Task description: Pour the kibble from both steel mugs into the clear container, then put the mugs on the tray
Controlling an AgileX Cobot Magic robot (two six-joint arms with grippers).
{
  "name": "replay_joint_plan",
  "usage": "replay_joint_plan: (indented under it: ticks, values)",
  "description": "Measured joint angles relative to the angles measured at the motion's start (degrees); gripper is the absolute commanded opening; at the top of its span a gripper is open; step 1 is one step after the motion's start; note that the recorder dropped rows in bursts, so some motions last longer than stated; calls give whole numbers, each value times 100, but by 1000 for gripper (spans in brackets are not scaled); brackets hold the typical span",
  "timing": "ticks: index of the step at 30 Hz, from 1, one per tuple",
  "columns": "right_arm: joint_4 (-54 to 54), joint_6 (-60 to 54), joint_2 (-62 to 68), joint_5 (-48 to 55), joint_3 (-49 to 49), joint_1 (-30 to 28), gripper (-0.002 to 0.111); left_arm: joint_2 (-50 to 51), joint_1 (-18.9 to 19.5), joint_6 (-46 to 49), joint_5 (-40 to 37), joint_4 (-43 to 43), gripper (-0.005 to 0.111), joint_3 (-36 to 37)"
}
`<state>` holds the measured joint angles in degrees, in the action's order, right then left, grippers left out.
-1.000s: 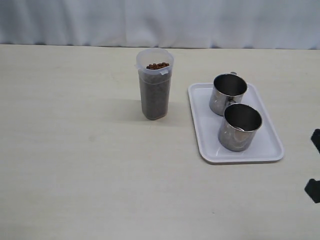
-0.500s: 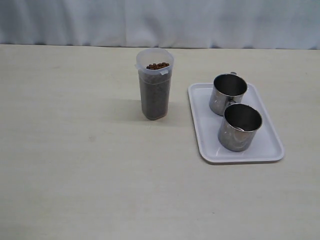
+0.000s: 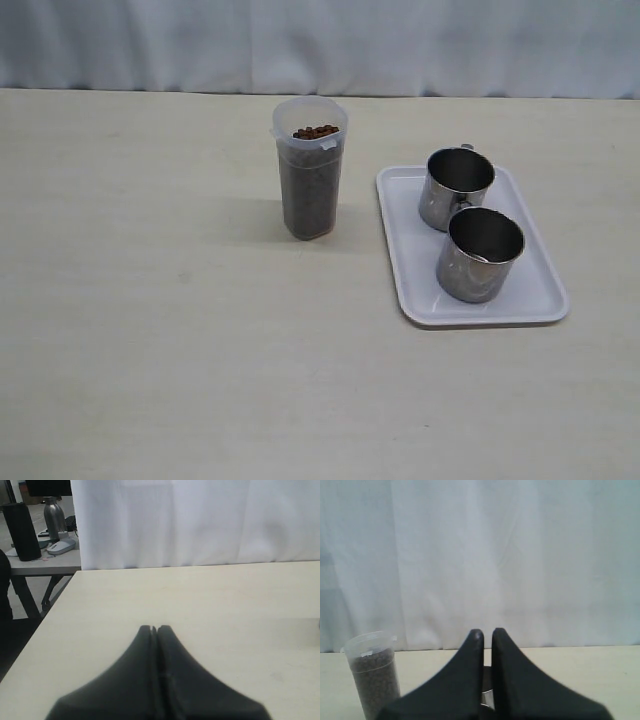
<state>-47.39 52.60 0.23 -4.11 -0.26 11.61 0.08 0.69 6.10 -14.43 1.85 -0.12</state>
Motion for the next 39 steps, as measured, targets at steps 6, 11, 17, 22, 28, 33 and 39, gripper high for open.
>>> replay_joint_plan:
  ticks: [6, 11, 17, 22, 28, 33, 39]
  values:
    - [416, -436, 0, 54, 0, 0, 5, 0, 0, 0, 0, 0, 0, 0]
    - [2303, -1998, 0, 411, 0, 0, 5, 0, 0, 0, 0, 0, 0, 0]
    - [2870, -3065, 0, 1192, 0, 0, 5, 0, 0, 0, 0, 0, 0, 0]
    - [3369, -3795, 0, 1380, 12, -147, 5, 0, 0, 0, 0, 0, 0, 0]
    - [3694, -4167, 0, 1424, 12, -354, 5, 0, 0, 0, 0, 0, 0, 0]
    - [3994, -4477, 0, 1438, 12, -378, 5, 0, 0, 0, 0, 0, 0, 0]
    - [4058, -4518, 0, 1437, 12, -378, 5, 0, 0, 0, 0, 0, 0, 0]
